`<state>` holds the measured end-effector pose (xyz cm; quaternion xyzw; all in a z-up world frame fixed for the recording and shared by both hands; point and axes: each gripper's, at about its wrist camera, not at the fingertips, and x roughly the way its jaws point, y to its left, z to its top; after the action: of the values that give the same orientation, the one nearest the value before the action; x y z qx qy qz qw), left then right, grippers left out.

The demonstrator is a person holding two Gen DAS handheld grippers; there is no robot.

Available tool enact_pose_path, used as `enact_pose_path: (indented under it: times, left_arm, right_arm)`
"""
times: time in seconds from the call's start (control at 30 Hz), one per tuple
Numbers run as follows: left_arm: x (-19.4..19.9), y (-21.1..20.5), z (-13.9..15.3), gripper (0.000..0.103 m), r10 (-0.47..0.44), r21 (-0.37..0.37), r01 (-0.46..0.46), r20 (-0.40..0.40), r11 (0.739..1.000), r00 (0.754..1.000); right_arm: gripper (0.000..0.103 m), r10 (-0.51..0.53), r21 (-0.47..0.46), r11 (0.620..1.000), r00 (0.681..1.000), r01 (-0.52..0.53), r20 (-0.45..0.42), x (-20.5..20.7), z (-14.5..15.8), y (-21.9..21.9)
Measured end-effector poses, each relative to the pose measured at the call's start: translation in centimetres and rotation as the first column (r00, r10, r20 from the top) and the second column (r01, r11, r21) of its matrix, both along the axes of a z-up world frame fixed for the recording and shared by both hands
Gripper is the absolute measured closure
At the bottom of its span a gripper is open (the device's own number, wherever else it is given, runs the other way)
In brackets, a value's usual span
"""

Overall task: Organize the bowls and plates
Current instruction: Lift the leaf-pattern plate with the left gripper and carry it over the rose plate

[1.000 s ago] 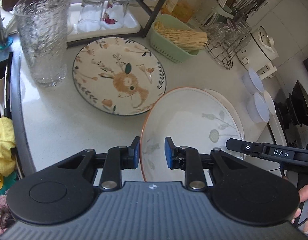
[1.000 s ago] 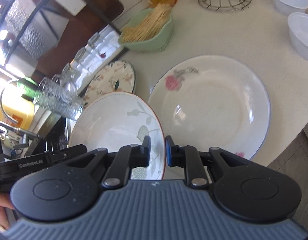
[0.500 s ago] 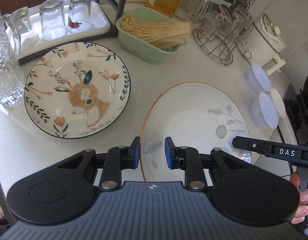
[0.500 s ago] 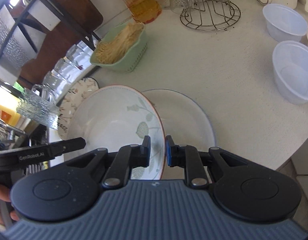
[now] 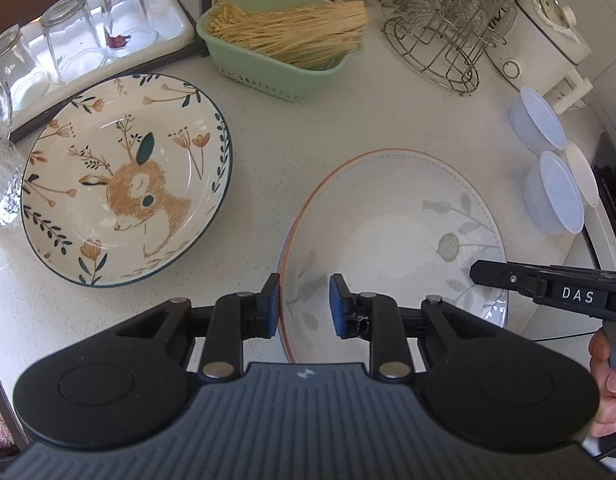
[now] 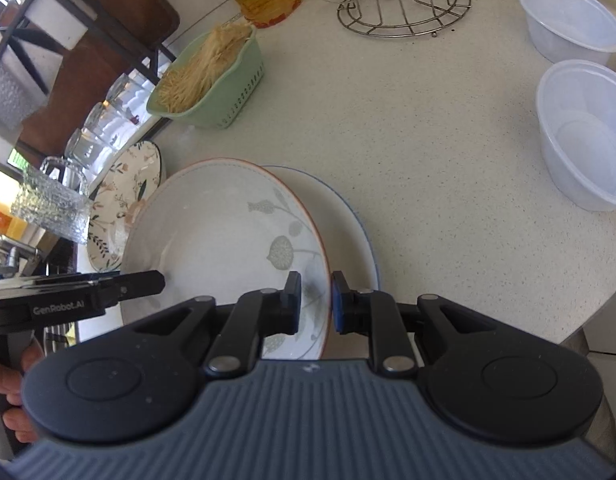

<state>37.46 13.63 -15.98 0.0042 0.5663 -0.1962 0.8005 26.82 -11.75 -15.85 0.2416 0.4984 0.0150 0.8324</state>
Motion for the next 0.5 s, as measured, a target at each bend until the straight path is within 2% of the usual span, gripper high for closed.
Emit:
enact_pose_path:
  times: [0.27, 0.5]
  left_arm:
    - [0.2, -1.8, -0.4, 0.074, -0.060, 0.065, 0.059, 0.015, 0.996, 0.998]
    - [-0.4, -2.4, -0.3, 0.074, -0.074, 0.110, 0.072, 0.016, 0.991, 0.997]
  right_arm:
    - [0.084, -0.004, -0.007, 1.000, 1.000, 0.004, -0.010, 0.0, -0.3, -0.7]
    - [0.084, 0.003, -0.010, 1.000, 1.000, -0.004, -0.018, 0.0, -0.2, -0.5]
